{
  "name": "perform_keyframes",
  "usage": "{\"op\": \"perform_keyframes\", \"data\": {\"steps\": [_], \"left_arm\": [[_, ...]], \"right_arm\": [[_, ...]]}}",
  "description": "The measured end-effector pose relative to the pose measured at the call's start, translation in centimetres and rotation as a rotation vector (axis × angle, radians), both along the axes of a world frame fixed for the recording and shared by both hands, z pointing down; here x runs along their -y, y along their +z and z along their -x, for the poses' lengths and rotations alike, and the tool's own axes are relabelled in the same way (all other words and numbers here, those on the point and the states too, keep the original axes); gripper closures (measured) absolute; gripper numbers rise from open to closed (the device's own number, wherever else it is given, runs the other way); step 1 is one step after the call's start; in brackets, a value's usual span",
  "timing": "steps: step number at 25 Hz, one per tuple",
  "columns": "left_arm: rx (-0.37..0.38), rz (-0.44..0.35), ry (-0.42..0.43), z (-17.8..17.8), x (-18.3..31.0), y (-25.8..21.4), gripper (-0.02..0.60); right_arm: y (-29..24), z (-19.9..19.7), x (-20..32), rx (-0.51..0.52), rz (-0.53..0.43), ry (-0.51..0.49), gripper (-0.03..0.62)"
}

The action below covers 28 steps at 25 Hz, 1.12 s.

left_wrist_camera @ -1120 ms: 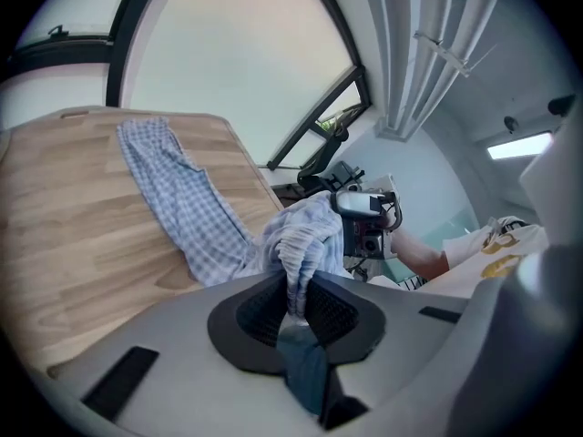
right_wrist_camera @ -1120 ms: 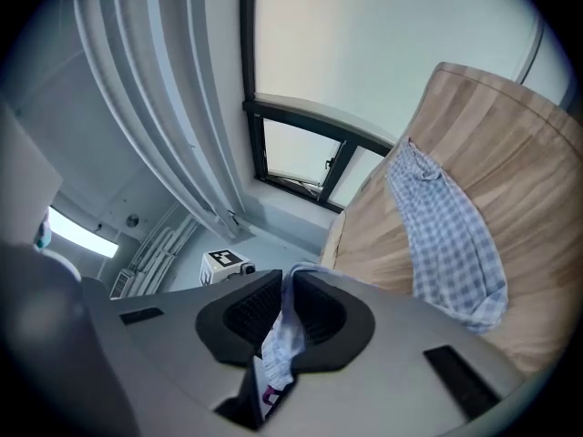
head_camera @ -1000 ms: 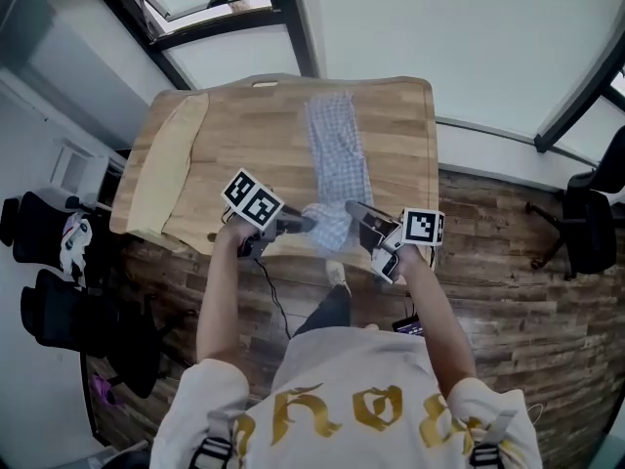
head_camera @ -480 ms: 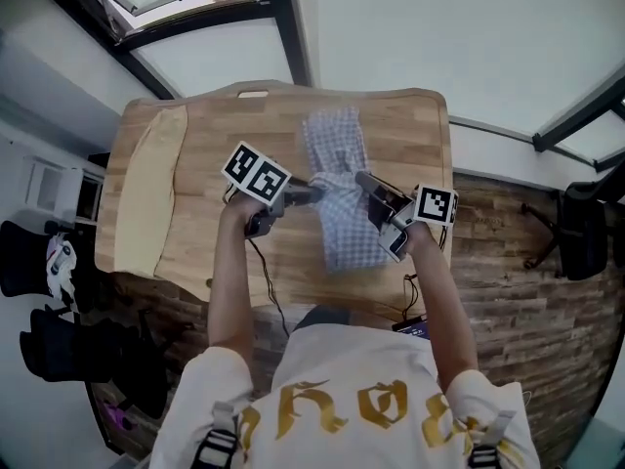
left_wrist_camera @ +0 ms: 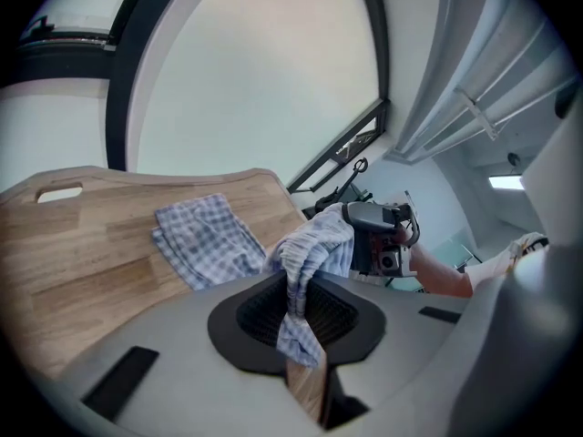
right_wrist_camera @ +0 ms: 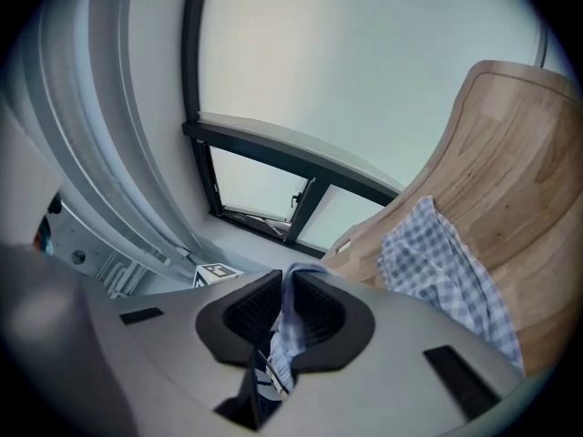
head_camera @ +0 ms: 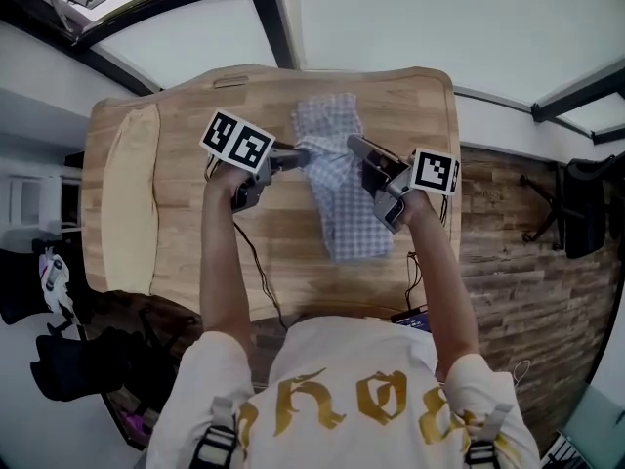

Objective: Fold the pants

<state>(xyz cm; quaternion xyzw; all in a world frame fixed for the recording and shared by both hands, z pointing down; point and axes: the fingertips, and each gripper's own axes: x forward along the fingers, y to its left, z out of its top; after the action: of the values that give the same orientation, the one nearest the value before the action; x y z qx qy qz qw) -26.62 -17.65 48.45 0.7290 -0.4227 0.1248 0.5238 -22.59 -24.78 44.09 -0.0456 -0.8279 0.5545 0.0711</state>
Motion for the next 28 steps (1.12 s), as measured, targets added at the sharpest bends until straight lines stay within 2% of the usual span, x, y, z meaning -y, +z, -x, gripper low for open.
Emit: {"op": "perform_keyframes", "data": {"steps": [3, 6, 9, 12, 16, 19, 20, 22, 23, 28], "left_arm": [[-0.003, 0.041, 0.004, 1.8, 1.9, 2.4, 0.512], [-0.015, 0.062, -0.009, 3.2, 3.5, 4.3, 0.512], [-0.049, 0.084, -0.048, 4.6, 5.1, 6.4, 0.512], [-0.081, 0.104, -0.135, 6.2, 6.8, 9.3, 0.512], [-0.067, 0.121, -0.208, 6.7, 7.4, 12.7, 0.512], [-0.065, 0.097, -0.271, 7.1, 8.1, 13.5, 0.506], [-0.072, 0.085, -0.294, 7.2, 8.4, 13.6, 0.487], [-0.090, 0.061, -0.323, 7.3, 8.9, 13.5, 0.357], [-0.090, 0.051, -0.332, 7.5, 9.0, 13.4, 0.334], [-0.080, -0.008, -0.383, 9.5, 9.5, 12.1, 0.319]], "right_arm": [[2.3, 2.2, 1.9, -0.043, -0.037, -0.010, 0.534], [4.7, 3.6, 3.3, -0.099, 0.002, 0.010, 0.534], [7.4, 5.0, 5.3, -0.137, 0.000, 0.033, 0.524], [10.6, 6.2, 6.5, -0.175, 0.000, 0.023, 0.452], [13.6, 5.1, 7.0, -0.286, -0.120, 0.010, 0.421], [14.0, 4.2, 5.8, -0.331, -0.239, -0.058, 0.429], [14.2, 4.1, 4.9, -0.339, -0.266, -0.099, 0.443], [15.1, 4.0, 2.6, -0.357, -0.293, -0.184, 0.450], [15.7, 3.9, 1.5, -0.366, -0.300, -0.216, 0.450], [18.7, 4.7, -1.3, -0.431, -0.313, -0.311, 0.434]]}}
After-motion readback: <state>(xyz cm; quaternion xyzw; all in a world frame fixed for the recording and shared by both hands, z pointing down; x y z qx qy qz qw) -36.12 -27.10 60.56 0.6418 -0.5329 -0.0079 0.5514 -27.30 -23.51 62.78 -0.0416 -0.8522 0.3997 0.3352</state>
